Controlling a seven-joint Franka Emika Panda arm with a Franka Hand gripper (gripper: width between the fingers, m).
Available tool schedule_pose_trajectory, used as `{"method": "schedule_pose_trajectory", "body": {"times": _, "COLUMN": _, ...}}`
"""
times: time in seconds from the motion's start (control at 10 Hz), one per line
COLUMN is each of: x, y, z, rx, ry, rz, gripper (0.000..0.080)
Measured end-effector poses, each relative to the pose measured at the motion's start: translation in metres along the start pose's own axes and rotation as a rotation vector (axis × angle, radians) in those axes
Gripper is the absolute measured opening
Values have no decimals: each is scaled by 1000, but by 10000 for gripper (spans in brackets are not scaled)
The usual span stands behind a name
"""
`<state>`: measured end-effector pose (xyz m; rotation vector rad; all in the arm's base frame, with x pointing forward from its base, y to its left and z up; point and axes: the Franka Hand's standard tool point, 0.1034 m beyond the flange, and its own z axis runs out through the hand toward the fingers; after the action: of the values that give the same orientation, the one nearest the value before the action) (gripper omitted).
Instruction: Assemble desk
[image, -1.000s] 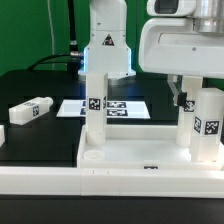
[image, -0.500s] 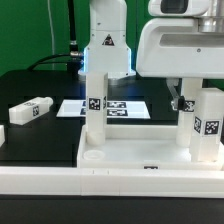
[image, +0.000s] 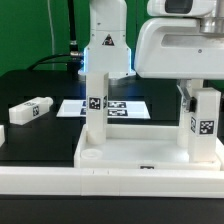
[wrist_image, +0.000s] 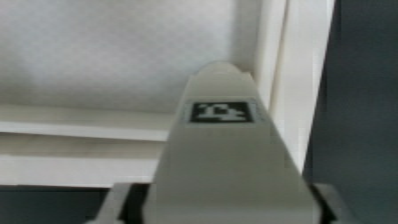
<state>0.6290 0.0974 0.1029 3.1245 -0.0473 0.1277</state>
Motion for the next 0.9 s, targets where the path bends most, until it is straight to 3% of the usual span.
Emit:
{"method": "schedule_pose_trajectory", "body": {"times": 0.7, "x": 0, "y": 0, "z": 0, "rx": 1, "ry": 0, "rz": 361, "gripper": 289}}
{"method": "schedule_pose_trajectory", "body": {"times": 0.9, "x": 0, "y": 0, "z": 0, "rx": 22, "ry": 7, "rz": 538, "gripper": 291}}
